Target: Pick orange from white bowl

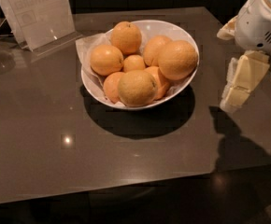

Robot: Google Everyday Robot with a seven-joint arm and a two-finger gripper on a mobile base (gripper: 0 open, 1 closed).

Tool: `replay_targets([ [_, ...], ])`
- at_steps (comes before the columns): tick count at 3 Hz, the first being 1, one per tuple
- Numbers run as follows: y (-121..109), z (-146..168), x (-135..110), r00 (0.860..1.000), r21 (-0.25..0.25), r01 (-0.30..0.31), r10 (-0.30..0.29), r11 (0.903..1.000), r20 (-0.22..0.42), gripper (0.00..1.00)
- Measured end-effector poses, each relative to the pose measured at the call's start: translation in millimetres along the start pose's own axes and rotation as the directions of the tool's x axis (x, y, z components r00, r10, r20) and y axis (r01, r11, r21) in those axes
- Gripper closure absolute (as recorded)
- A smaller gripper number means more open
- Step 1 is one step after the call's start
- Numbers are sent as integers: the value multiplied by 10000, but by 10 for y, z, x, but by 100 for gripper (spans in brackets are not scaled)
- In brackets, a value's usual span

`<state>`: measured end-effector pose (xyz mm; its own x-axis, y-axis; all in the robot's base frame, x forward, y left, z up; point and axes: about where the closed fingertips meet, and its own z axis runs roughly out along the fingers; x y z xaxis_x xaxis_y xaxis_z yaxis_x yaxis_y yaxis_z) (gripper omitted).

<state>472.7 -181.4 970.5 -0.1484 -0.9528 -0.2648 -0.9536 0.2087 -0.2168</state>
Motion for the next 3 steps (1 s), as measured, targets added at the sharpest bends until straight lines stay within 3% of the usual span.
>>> replay_targets([
  [1, -8, 11, -8, 10000, -9, 10, -10, 10000, 14, 0],
  [3, -186, 204, -116, 9978, -259, -133, 150, 9996, 653, 0],
])
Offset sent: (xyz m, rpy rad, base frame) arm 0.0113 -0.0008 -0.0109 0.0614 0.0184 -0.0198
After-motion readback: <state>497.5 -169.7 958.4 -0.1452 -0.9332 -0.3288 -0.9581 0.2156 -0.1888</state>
